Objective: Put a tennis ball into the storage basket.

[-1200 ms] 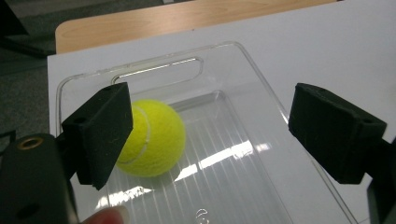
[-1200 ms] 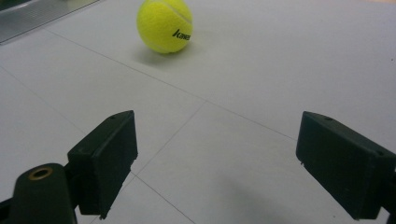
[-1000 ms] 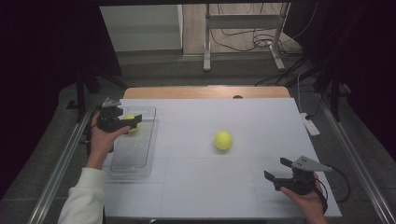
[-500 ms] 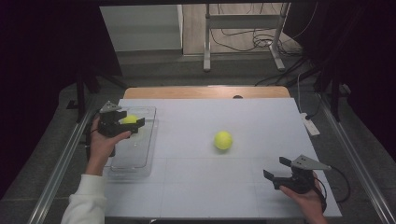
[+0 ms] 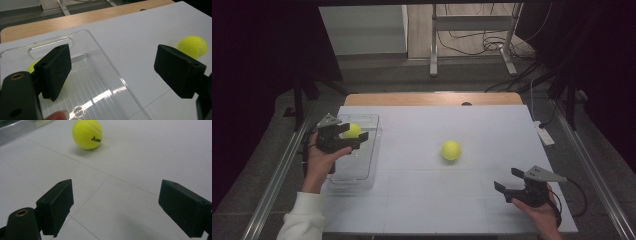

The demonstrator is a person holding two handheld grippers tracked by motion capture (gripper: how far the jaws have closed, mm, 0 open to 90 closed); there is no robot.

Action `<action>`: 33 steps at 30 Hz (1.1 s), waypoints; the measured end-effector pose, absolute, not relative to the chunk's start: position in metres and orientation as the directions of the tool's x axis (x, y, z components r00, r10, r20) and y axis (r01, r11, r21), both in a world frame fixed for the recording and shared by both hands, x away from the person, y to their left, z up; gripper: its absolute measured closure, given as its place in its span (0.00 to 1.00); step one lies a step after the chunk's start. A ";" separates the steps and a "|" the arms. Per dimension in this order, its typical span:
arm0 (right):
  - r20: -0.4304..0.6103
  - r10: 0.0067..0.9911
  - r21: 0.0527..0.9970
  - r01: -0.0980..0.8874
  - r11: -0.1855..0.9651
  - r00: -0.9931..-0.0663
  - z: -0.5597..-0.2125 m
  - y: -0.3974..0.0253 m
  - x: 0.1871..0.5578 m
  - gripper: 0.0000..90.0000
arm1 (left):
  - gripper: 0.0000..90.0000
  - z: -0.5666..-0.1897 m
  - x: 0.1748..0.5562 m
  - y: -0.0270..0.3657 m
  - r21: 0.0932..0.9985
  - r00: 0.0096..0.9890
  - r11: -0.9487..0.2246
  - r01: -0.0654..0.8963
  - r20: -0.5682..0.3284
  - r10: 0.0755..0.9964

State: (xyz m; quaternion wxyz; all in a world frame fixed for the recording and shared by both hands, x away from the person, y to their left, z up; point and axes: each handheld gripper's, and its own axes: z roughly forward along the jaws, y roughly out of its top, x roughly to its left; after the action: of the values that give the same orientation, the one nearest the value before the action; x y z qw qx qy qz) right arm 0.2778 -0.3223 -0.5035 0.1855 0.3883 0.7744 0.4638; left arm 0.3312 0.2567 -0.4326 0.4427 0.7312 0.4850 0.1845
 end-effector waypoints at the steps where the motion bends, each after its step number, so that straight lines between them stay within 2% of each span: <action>1: 0.075 0.774 0.863 0.430 0.265 -0.629 -0.503 -0.322 0.278 0.15 | 0.17 -0.432 0.330 0.255 0.825 0.468 -0.142 0.546 -0.160 0.869; 33: 0.078 0.779 0.859 0.438 0.264 -0.622 -0.505 -0.325 0.279 0.15 | 0.17 -0.425 0.322 0.192 0.832 0.618 -0.251 0.494 -0.134 0.775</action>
State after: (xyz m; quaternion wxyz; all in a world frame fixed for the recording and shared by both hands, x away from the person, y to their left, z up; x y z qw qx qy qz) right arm 0.2787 -0.3252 -0.5046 0.1848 0.3937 0.7731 0.4616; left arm 0.3223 0.1923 -0.4250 0.4552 0.7757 0.4091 0.1540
